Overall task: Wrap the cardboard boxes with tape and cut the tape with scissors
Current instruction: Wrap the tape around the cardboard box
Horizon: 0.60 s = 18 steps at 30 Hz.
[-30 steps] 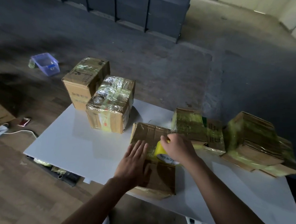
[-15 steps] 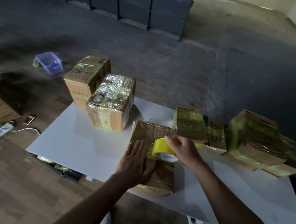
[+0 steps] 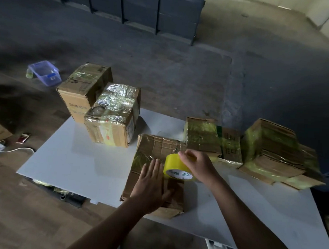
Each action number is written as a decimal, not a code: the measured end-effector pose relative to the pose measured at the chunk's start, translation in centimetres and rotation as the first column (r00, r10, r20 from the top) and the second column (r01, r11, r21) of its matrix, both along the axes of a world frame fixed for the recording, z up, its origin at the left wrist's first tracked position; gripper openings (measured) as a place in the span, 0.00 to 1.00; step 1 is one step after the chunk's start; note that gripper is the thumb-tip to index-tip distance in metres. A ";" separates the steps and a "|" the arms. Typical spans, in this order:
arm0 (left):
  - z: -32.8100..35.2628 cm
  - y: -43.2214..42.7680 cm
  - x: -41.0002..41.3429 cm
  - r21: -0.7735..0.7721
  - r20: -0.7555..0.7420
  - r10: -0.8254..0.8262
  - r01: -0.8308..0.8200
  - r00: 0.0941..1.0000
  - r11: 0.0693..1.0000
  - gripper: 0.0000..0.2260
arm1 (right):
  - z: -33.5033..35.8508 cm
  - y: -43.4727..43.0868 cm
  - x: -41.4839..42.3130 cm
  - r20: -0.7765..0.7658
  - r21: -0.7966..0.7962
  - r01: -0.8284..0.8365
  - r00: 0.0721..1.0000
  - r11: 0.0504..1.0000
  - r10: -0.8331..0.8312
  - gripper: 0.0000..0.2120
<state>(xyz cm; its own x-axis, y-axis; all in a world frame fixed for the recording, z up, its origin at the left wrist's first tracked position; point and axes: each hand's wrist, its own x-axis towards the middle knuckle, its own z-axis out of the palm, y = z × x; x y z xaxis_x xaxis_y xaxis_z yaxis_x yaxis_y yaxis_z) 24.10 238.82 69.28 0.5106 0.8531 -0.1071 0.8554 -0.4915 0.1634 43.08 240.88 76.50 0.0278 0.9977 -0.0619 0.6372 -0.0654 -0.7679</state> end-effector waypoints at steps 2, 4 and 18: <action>-0.1 0.0 0.0 0.006 -0.012 0.002 -0.002 1.000 1.000 0.39 | -0.2 -0.2 0.3 -0.036 -0.004 0.048 0.998 0.999 -0.048 0.23; -0.1 0.0 0.0 0.005 -0.029 0.001 -0.001 1.000 1.000 0.42 | -0.2 -0.1 0.7 0.045 0.017 0.036 0.998 0.999 -0.036 0.24; 0.5 0.2 0.4 -0.079 -0.150 -0.007 -0.005 0.989 0.997 0.42 | -5.1 -0.9 5.4 0.361 -0.134 0.029 0.932 0.991 0.021 0.26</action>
